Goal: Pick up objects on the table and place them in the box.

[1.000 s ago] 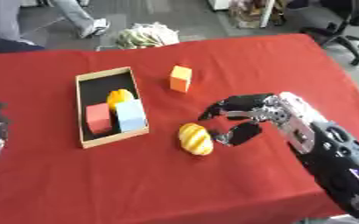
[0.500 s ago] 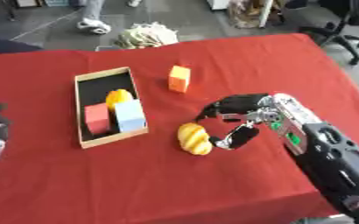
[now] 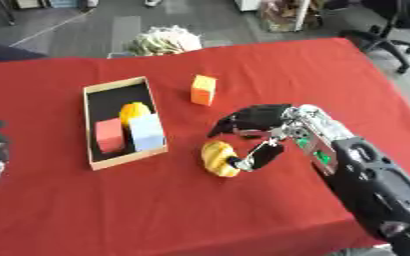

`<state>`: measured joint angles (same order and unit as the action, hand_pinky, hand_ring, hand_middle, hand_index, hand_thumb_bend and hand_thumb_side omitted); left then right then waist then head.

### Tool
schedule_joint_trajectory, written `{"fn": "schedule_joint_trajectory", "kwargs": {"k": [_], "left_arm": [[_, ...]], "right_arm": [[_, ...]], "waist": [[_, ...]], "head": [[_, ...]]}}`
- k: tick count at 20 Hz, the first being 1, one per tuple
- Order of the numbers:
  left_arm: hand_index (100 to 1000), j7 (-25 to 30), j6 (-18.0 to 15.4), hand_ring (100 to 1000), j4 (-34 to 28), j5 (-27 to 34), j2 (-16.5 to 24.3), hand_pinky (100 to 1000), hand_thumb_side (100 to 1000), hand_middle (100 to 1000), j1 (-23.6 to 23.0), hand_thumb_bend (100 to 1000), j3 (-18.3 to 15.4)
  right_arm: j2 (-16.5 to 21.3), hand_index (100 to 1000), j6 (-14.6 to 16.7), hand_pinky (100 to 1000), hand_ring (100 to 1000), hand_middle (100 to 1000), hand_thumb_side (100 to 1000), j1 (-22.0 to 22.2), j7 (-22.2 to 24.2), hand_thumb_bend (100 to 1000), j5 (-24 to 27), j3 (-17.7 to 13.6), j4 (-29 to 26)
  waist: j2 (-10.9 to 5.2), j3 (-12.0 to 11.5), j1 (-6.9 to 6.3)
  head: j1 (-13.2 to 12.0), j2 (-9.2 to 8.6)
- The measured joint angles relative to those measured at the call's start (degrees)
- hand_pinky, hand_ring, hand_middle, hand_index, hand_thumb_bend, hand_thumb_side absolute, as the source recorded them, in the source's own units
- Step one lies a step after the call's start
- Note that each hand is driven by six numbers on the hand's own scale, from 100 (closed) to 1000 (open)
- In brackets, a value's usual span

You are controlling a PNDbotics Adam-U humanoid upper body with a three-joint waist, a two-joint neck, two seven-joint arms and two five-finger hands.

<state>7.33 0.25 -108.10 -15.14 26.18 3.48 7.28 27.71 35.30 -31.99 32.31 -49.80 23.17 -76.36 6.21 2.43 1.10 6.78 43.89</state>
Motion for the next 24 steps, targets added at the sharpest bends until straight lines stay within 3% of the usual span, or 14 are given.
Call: {"fn": "schedule_joint_trajectory", "kwargs": {"k": [2,5,6,7,9,13,15,17,19,22,23,24], "left_arm": [[860,0.1,0.0,589,0.0,0.0,0.0,767,531,602,0.0,100,0.0],[860,0.2,0.0,589,0.0,0.0,0.0,766,532,602,0.0,100,0.0],[860,0.3,0.0,589,0.0,0.0,-0.1,766,533,602,0.0,100,0.0],[860,0.3,0.0,589,0.0,0.0,-0.2,766,533,602,0.0,100,0.0],[859,0.4,0.0,589,0.0,0.0,-0.5,766,535,602,0.0,100,0.1],[858,0.4,0.0,588,0.0,0.0,-0.5,766,537,602,0.0,100,0.3],[858,0.4,0.0,588,0.1,0.0,-0.5,765,540,602,0.0,100,0.3],[858,0.4,0.0,587,0.3,0.0,-0.6,765,540,601,-0.1,100,0.3],[857,0.4,0.0,587,0.4,0.0,-1.0,765,537,600,-0.1,100,0.3],[852,0.2,-0.1,578,0.4,0.1,-1.0,758,526,591,-0.2,100,0.3],[847,0.1,-0.2,570,0.4,0.2,-1.1,751,503,582,-0.3,100,0.3],[846,-0.1,-0.2,567,0.3,0.5,-1.1,748,523,579,-0.5,100,0.3]], "right_arm": [[-0.5,924,0.0,823,849,835,553,-0.3,0.0,233,-0.8,0.5,0.8],[-1.2,867,0.2,812,812,792,390,-0.7,-0.2,269,-2.2,0.9,1.6],[-1.5,808,0.3,797,777,753,413,-0.9,-0.3,234,-2.8,0.9,1.7],[-1.8,778,0.6,788,757,725,431,-0.9,-0.6,277,-3.3,0.8,2.0],[-2.2,650,1.5,737,647,577,468,-1.2,-1.5,276,-4.5,0.6,2.3],[-3.1,458,5.0,622,528,401,429,-1.3,-5.0,173,-7.8,-0.4,3.4],[-3.4,418,7.1,573,496,361,372,-1.2,-7.2,100,-9.3,-1.0,4.1],[-3.8,409,8.1,558,484,349,329,-1.3,-9.7,100,-9.7,-1.7,4.9],[-3.8,404,8.0,537,471,338,265,-1.9,-11.5,100,-8.6,-2.7,5.5],[-3.7,400,7.0,531,467,330,220,-5.6,-12.0,100,-2.9,-4.3,5.8],[-3.7,405,6.4,531,469,333,305,-7.3,-11.5,100,-0.4,-4.8,5.9],[-3.8,406,5.8,534,471,335,212,-9.0,-10.8,100,2.1,-5.1,6.1]], "waist": [[0.00,0.0,0.00],[0.00,0.0,0.00],[0.00,0.0,0.00],[0.00,0.0,0.00],[0.00,0.0,0.00],[-0.17,0.0,0.00],[-0.18,-0.1,0.00],[-0.18,-0.2,0.00],[-0.18,-0.2,0.00],[-0.25,-0.7,0.00],[-0.43,-0.9,0.00],[-0.72,-1.2,0.00]], "head": [[0.0,0.00],[0.2,0.00],[0.2,0.00],[0.2,0.00],[0.2,0.00],[0.3,0.00],[0.2,0.00],[0.2,0.00],[0.2,0.00],[0.1,0.00],[0.1,0.00],[0.1,0.00]]}}
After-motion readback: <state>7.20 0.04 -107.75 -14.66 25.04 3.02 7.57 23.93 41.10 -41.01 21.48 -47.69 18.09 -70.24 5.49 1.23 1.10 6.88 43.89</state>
